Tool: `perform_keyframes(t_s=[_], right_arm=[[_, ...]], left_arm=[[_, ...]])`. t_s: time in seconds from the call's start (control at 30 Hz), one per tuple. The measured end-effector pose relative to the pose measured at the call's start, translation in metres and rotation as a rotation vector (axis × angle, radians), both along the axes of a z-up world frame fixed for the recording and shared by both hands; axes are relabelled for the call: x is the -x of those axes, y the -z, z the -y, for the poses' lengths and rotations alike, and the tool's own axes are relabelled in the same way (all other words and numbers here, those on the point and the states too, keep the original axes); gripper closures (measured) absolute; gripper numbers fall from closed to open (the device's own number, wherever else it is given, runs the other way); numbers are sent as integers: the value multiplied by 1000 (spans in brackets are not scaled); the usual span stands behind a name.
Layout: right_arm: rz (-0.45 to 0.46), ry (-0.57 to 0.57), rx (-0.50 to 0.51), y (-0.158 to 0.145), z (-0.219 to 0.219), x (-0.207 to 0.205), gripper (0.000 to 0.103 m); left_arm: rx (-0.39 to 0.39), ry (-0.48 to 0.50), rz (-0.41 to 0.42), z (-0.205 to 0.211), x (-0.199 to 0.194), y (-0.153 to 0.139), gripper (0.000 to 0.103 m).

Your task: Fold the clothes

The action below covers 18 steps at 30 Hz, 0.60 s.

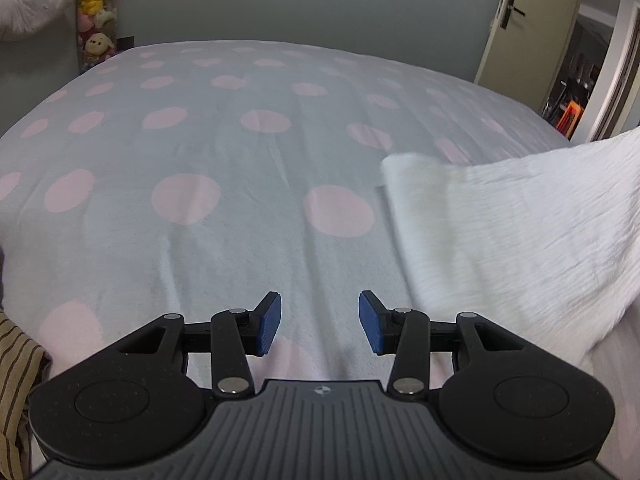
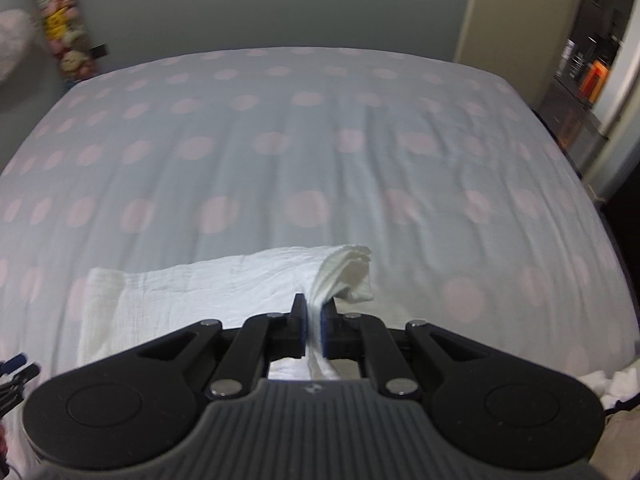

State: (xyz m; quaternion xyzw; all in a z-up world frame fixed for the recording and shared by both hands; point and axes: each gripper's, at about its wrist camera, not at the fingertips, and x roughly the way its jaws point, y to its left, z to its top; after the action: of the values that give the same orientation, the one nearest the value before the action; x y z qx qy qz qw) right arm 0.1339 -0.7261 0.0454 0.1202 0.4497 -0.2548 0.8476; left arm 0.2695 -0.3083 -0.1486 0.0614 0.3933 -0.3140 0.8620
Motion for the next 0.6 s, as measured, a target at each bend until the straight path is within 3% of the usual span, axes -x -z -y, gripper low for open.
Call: perform_keyframes(t_s=[0.17,0.43,0.6], right_arm=[[-36,57,-15,33,41,5,95],[-69,132,-85,119,95,5,94],[-82,147,-83,150,114,4,78]], left_arm=[[11,32,2,9,2,0,62],[38,143,6,42,12,-1,60],[-7,191,6,67,15,7,60]])
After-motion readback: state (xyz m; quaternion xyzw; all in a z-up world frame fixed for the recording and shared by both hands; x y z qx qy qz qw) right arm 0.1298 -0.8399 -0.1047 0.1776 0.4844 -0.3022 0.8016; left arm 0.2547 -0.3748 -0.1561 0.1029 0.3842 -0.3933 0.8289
